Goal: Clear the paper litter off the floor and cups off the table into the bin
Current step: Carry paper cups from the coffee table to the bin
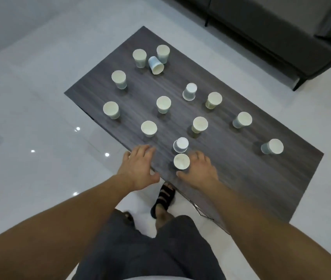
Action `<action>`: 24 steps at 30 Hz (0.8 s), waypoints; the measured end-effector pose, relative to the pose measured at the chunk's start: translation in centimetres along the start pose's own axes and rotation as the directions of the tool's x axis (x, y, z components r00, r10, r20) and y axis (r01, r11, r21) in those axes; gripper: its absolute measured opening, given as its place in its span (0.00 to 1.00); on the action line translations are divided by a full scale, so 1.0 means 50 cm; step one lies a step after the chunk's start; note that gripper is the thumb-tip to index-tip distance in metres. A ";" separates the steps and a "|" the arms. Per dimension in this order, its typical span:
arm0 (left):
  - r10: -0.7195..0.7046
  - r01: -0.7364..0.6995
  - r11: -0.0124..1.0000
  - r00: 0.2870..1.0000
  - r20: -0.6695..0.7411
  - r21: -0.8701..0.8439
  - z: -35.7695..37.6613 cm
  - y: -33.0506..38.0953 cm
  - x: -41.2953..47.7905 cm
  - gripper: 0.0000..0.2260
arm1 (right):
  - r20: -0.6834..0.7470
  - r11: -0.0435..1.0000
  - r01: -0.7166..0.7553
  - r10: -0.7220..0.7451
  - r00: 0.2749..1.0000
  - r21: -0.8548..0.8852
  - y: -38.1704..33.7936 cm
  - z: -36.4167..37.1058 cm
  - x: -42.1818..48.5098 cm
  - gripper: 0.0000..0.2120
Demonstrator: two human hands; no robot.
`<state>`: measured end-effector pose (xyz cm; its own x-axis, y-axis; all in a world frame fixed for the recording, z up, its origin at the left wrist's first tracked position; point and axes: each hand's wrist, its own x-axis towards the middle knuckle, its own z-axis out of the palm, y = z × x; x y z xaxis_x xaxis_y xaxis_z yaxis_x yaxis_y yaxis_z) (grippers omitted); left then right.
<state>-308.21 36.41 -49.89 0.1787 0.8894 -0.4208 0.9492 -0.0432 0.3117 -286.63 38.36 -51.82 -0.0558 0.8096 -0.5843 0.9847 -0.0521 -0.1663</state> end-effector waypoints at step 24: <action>0.128 -0.094 0.882 0.991 0.043 -0.461 0.167 -0.098 0.185 0.33 | 0.125 0.739 0.042 -0.170 0.977 0.672 -0.078 0.101 0.183 0.39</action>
<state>-309.04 41.05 -62.41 0.3095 0.8563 -0.4134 0.7010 0.0883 0.7076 -291.81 43.00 -60.55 -0.2424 0.7270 -0.6425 0.6149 -0.3971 -0.6813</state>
